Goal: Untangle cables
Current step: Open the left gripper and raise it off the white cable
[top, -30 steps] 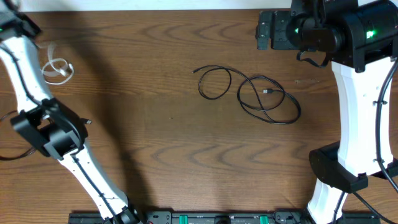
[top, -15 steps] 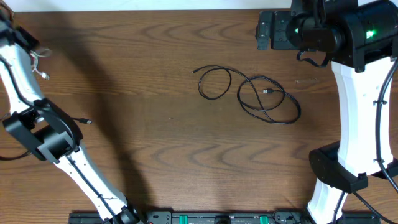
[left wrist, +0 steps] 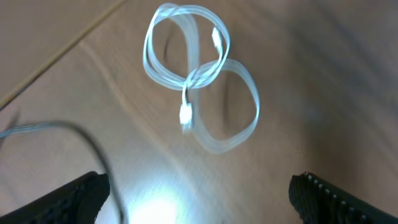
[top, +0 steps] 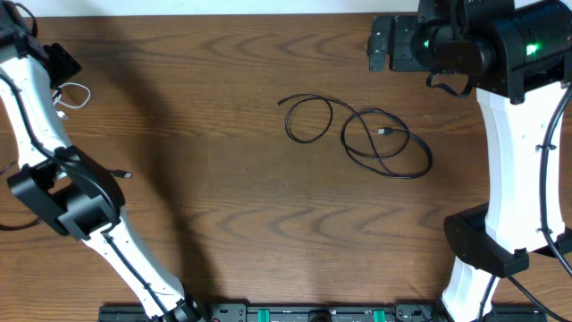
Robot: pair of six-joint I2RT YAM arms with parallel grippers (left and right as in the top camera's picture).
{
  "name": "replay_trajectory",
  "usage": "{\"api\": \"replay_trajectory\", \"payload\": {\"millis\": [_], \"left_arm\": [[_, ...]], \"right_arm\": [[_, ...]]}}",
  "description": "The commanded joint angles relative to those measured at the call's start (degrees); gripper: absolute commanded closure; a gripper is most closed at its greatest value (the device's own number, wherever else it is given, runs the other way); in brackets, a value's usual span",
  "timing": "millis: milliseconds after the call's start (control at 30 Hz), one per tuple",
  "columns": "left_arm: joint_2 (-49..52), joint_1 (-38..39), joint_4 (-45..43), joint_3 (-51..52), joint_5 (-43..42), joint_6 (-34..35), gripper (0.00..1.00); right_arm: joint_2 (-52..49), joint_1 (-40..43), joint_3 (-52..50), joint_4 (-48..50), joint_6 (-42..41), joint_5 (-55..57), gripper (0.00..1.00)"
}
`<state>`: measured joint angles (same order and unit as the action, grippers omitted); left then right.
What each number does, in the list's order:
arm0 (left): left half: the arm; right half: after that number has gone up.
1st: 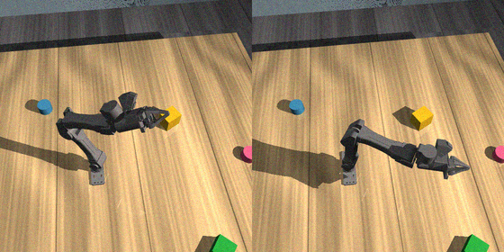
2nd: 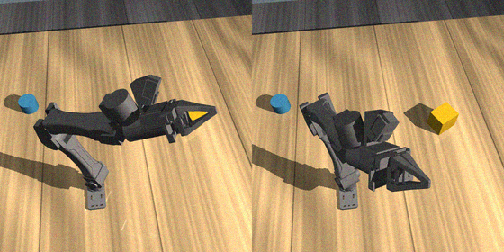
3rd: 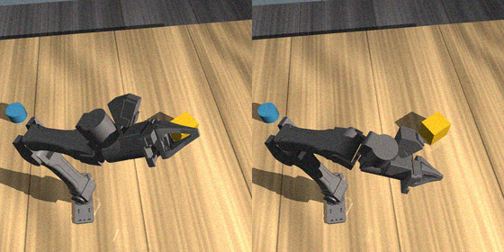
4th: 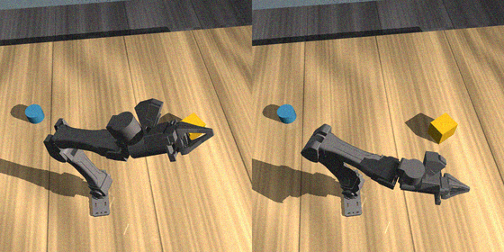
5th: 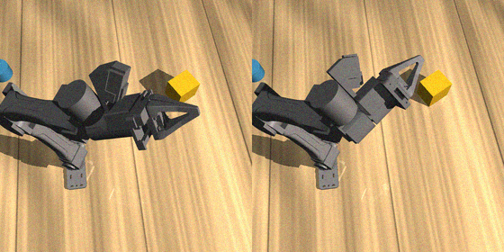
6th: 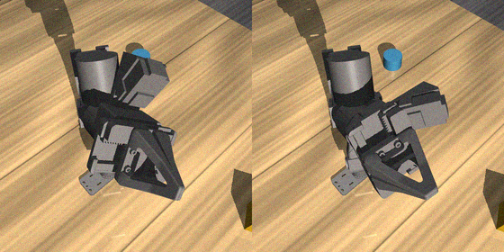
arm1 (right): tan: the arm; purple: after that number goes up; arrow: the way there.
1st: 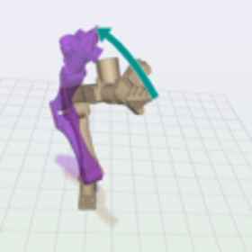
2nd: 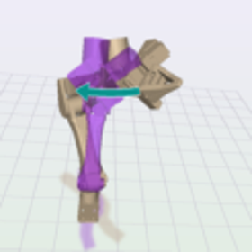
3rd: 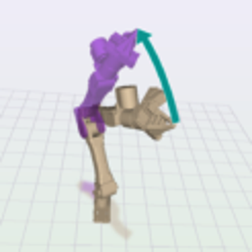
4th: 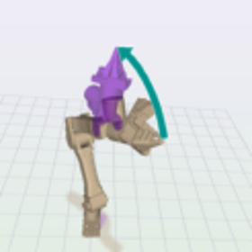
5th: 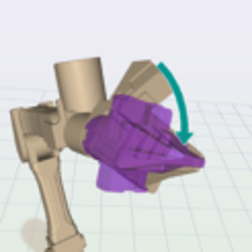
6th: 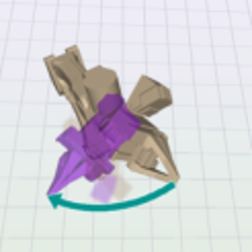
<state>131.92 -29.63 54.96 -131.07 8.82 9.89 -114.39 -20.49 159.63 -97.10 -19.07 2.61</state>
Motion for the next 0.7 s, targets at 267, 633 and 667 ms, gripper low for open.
{"api": "replay_trajectory", "payload": {"millis": [267, 633, 667], "left_arm": [[-1.9, -4.2, 6.2, -1.1, -24.4, -2.2, 0.02], [-11.9, 5.6, 14.3, -1.1, -55.0, 1.5, 0.02], [-11.9, 7.3, 16.8, -1.1, -54.7, 1.3, 0.02]], "right_arm": [[-0.5, -0.2, 0.0, -0.2, -0.2, 0.6, 0.01], [-0.5, -0.2, 0.0, -0.2, -0.2, 0.6, 0.01], [-0.5, -0.2, 0.0, -0.2, -0.2, 0.6, 0.01]]}}
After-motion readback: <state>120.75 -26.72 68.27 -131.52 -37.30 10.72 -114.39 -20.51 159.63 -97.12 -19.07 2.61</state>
